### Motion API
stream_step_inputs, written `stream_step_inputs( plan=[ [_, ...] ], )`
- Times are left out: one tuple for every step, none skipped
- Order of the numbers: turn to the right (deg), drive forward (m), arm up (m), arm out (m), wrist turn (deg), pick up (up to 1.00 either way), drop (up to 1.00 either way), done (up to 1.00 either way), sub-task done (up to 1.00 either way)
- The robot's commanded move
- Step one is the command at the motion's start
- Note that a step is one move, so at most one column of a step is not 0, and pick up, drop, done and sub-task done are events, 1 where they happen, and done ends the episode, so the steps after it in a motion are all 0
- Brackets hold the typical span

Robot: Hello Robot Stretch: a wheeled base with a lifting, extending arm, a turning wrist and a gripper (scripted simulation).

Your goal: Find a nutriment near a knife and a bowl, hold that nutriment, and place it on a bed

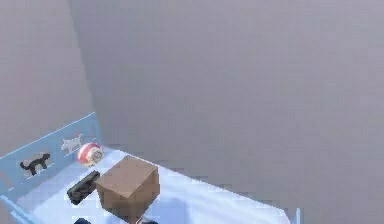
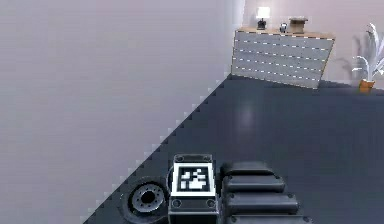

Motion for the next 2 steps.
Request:
stream_step_inputs(
  plan=[
    [45.0, 0.00, 0.00, 0.00, 0.0, 0.00, 0.00, 0.00, 0.00],
    [15.0, 0.00, 0.00, 0.00, 0.0, 0.00, 0.00, 0.00, 0.00]
  ],
)
